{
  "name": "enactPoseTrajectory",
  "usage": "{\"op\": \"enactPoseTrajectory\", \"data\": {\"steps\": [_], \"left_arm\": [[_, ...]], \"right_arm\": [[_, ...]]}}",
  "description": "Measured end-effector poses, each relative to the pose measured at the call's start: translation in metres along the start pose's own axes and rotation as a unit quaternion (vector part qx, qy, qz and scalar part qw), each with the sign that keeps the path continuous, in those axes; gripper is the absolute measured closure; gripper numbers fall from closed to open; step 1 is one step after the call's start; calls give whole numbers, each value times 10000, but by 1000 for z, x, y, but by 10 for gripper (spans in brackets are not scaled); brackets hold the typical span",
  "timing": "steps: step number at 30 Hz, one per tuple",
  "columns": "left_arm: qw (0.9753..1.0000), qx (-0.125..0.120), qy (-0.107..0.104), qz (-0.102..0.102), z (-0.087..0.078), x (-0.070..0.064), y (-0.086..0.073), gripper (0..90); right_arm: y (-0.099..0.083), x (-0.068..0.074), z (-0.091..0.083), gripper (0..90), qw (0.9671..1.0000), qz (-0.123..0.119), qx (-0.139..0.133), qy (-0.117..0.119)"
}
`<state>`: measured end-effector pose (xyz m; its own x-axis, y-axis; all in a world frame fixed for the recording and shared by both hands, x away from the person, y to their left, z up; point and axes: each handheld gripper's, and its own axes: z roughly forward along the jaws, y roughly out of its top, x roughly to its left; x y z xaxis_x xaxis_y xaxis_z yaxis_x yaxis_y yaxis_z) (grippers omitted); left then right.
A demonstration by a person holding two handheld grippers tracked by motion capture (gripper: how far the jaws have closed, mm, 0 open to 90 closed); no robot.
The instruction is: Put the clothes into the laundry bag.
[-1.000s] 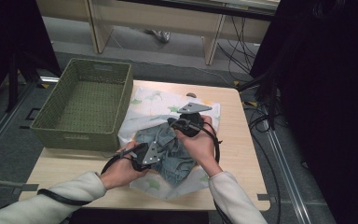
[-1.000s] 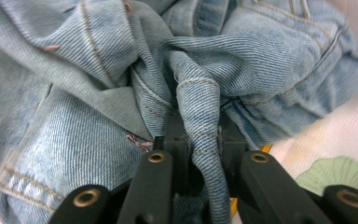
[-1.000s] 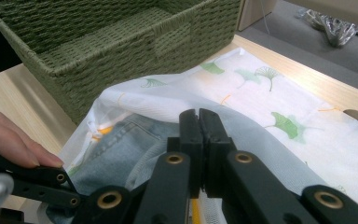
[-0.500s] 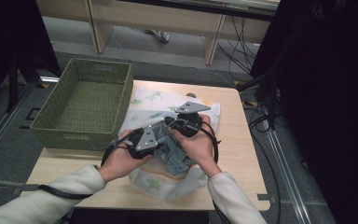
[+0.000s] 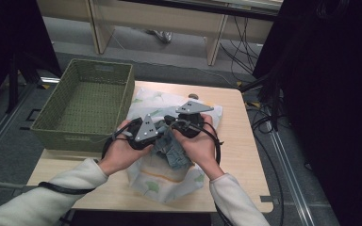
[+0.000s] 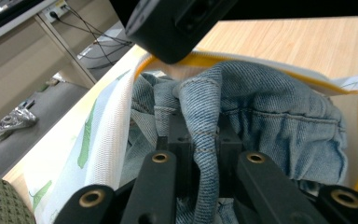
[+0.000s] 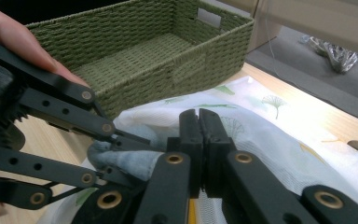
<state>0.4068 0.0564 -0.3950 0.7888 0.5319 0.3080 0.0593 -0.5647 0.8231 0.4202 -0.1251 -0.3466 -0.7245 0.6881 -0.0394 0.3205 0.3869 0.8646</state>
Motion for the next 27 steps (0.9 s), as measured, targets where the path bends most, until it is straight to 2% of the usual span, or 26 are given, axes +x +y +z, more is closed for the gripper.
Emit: {"op": "enactPoseTrajectory", "data": {"steps": [2,10,12,13,14,20,21,22,27], "left_arm": [[9999,154,-17,43,8,1,-3,804],[9981,619,5,-34,41,6,-25,798],[9976,690,19,36,47,5,-28,797],[9971,750,16,85,50,4,-29,796],[9969,779,14,93,53,3,-30,795],[9955,940,26,153,67,1,-36,794],[9952,966,33,140,69,1,-38,793],[9951,983,31,124,71,0,-39,794],[9945,1040,56,114,79,0,-43,792]], "right_arm": [[-3,-2,2,900,10000,71,49,-10],[-15,-17,12,900,9992,250,283,-115],[-18,-20,14,900,9989,288,345,-128],[-19,-20,14,900,9983,408,387,-147],[-20,-22,15,900,9987,317,373,-147],[-22,-23,17,900,9984,331,432,-151],[-23,-22,17,900,9978,434,465,-161],[-24,-24,18,900,9982,354,459,-162],[-27,-26,21,900,9976,398,539,-185]]}}
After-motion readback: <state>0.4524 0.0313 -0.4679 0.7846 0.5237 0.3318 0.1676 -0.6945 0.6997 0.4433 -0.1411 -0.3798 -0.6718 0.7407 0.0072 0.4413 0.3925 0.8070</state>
